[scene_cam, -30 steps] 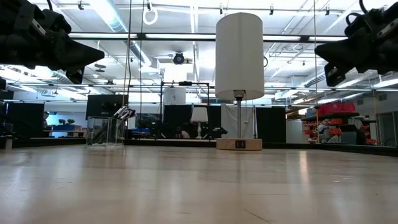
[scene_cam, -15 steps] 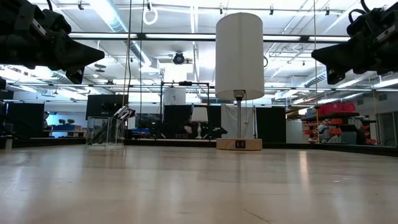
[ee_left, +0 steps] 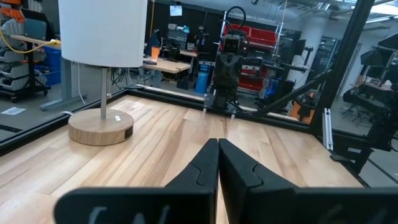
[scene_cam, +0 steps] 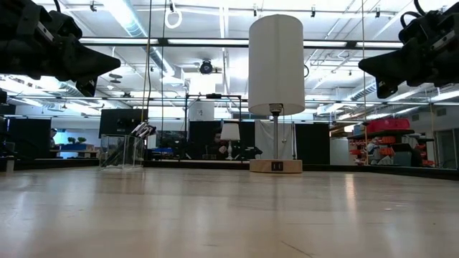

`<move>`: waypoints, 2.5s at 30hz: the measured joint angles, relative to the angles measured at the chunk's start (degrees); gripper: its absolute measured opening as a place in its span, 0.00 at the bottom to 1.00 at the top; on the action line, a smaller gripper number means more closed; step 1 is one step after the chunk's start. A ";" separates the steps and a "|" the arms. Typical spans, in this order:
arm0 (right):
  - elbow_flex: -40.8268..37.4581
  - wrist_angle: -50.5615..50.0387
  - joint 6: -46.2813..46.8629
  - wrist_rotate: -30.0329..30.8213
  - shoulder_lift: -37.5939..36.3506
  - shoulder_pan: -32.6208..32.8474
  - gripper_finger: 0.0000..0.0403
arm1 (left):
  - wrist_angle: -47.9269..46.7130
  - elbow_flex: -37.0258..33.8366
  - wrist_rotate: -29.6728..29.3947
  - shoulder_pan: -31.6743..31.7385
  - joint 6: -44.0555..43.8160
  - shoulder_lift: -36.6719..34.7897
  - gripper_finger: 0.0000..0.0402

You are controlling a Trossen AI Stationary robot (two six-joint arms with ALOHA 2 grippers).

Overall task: Put items in baskets/containers
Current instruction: Return to Home Position

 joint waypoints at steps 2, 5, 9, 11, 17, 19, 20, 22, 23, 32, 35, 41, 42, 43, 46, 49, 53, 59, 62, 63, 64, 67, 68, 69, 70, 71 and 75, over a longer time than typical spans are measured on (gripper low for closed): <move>0.00 0.00 0.00 0.00 -0.01 0.00 0.06 | 0.00 0.00 0.00 0.00 0.00 0.00 0.03; 0.00 0.00 0.00 0.00 0.01 0.00 0.06 | 0.00 0.00 0.00 0.00 0.01 0.00 0.03; 0.00 0.00 0.00 0.00 0.01 0.00 0.06 | -0.88 0.07 1.71 -0.22 0.68 -0.37 0.03; 0.00 0.00 0.00 -0.02 0.01 0.00 0.06 | -1.64 0.07 6.31 -0.42 6.58 -0.21 0.03; 0.00 -0.02 0.00 0.00 0.01 0.00 0.06 | -1.95 0.07 6.68 -1.15 12.42 -0.35 0.03; 0.00 -0.02 0.00 0.00 0.01 0.00 0.06 | -2.08 0.07 6.82 -0.88 12.10 -0.35 0.03; 0.00 -0.02 0.00 0.00 0.01 0.00 0.06 | -2.14 0.07 6.80 -0.89 11.99 -0.35 0.03; 0.00 -0.02 0.00 0.00 0.01 0.00 0.06 | -2.23 0.07 6.76 -0.87 12.02 -0.35 0.03; 0.00 -0.01 0.00 0.00 0.01 0.00 0.06 | -2.22 0.07 6.77 -0.87 11.99 -0.35 0.03; 0.00 -0.02 -0.01 0.00 0.01 0.00 0.06 | -0.29 0.00 6.72 -0.86 11.97 0.31 0.03; 0.00 -0.02 -0.02 0.00 0.01 0.00 0.06 | -0.09 0.00 6.62 -0.86 11.96 0.35 0.03; 0.00 -0.02 0.00 0.00 0.01 0.00 0.06 | 0.24 0.00 6.58 -0.85 11.94 0.35 0.03; 0.00 -0.02 -0.01 0.00 0.01 0.00 0.06 | 0.24 0.00 6.57 -0.86 11.94 0.36 0.03; 0.00 -0.02 -0.02 0.00 0.01 0.00 0.06 | 0.26 0.00 6.56 -0.87 11.94 0.35 0.03; 0.00 -0.02 0.00 0.00 0.01 -0.02 0.06 | 0.28 0.00 6.51 -0.87 11.94 0.37 0.03; 0.00 -0.02 -0.01 0.00 0.01 0.00 0.06 | 0.31 0.00 6.45 -0.87 11.92 0.35 0.03; 0.00 -0.02 -0.02 0.00 0.01 -0.01 0.06 | 0.33 0.00 6.43 -0.87 11.92 0.35 0.03; 0.00 -0.02 0.00 0.00 0.01 -0.02 0.06 | 0.33 0.00 6.45 -0.85 11.92 0.35 0.03; 0.00 -0.02 -0.01 0.00 0.01 -0.01 0.06 | 0.35 0.00 6.43 -0.85 11.90 0.35 0.03; 0.00 -0.02 -0.01 0.00 0.02 0.00 0.06 | 0.35 0.00 6.44 -0.87 11.92 0.35 0.03; 0.00 -0.02 -0.01 0.00 0.01 -0.02 0.06 | 0.35 0.00 6.43 -0.86 11.90 0.35 0.03; 0.00 -0.02 0.00 0.00 0.01 -0.02 0.06 | 0.35 0.00 6.44 -0.86 11.91 0.35 0.03; 0.00 -0.02 -0.02 0.00 0.01 -0.02 0.06 | 0.35 0.00 6.43 -0.85 11.90 0.35 0.03; 0.00 -0.02 -0.01 0.00 0.01 -0.02 0.06 | 0.35 0.00 6.43 -0.87 11.90 0.35 0.03; 0.00 -0.02 -0.01 -0.01 0.01 -0.02 0.06 | 0.36 0.00 6.43 -0.85 11.90 0.35 0.03; 0.00 -0.02 -0.01 0.00 0.02 -0.01 0.06 | 0.37 0.00 6.43 -0.87 11.90 0.35 0.03; 0.00 -0.02 -0.02 -0.01 0.01 -0.02 0.06 | 0.37 0.00 6.43 -0.86 11.90 0.35 0.03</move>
